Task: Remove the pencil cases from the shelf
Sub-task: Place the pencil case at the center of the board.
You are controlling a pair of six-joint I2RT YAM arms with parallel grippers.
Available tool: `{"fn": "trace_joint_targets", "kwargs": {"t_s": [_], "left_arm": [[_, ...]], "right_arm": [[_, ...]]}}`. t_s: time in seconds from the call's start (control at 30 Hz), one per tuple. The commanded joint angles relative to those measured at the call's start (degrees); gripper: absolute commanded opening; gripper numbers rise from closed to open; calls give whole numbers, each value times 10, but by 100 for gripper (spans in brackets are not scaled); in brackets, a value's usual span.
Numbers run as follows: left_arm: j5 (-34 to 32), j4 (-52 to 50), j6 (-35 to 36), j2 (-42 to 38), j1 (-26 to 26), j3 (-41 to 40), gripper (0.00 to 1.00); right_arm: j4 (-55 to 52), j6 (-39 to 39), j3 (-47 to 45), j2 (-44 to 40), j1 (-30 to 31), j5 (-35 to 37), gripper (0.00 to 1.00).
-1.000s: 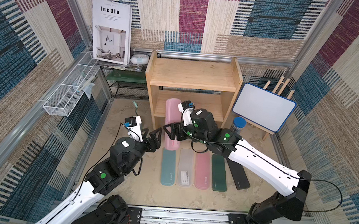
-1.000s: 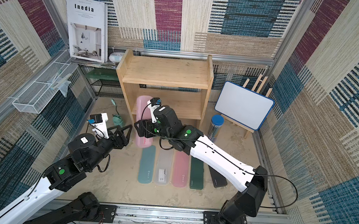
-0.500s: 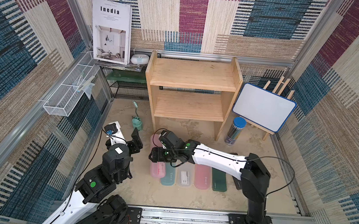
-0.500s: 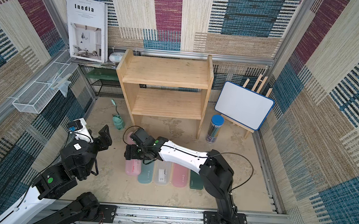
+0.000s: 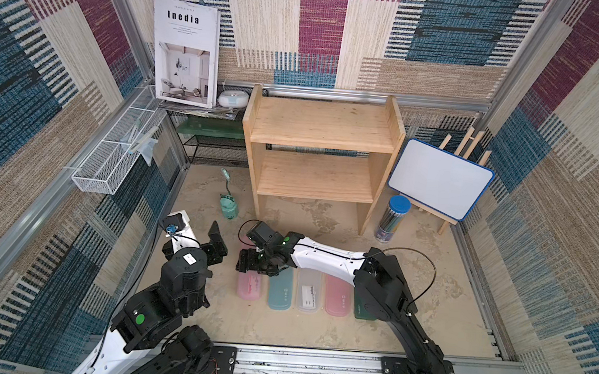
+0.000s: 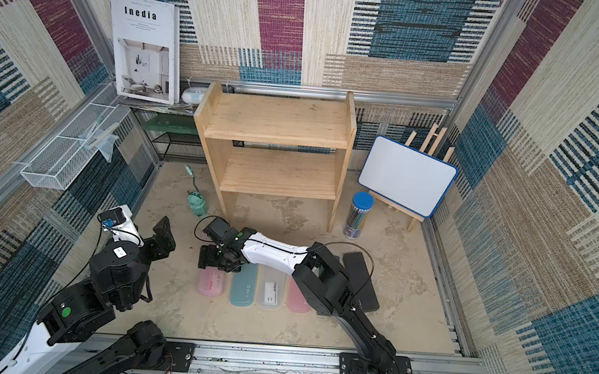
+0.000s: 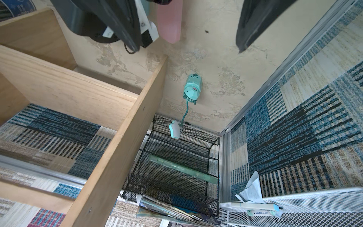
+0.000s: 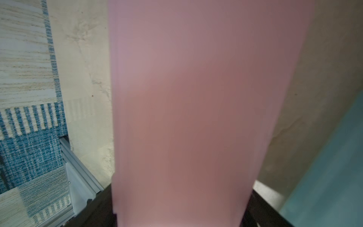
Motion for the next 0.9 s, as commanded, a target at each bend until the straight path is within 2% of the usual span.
{"fn": "trace_joint_targets", "kwargs": {"t_s": [0.0, 0.07, 0.27, 0.37, 0.47, 0.57, 0.63, 0.7, 0.77, 0.87], "left_arm": [[-4, -8, -2, 4, 1, -2, 81], [-2, -8, -3, 6, 1, -3, 81], [2, -7, -7, 7, 1, -7, 83], [6, 0, 0, 8, 1, -12, 84], [18, 18, 17, 19, 1, -19, 88], [22, 36, 22, 38, 2, -31, 99], [24, 57, 31, 55, 3, -40, 99], [27, 84, 44, 70, 5, -53, 99], [36, 125, 73, 80, 12, -74, 99], [53, 201, 146, 97, 46, -117, 99]], "right_arm": [[-14, 8, 7, 7, 2, 10, 93], [-13, 7, 8, 10, 2, 7, 100], [-16, -8, 19, -4, 6, 19, 99], [1, -48, 3, -60, 10, 60, 99], [20, -111, -46, -154, 20, 152, 99], [59, -177, -140, -275, 35, 253, 99], [82, -212, -221, -366, 41, 329, 99], [79, -201, -293, -445, 41, 425, 99], [84, -225, -363, -526, 36, 498, 99], [43, -228, -430, -634, -13, 554, 99]]}}
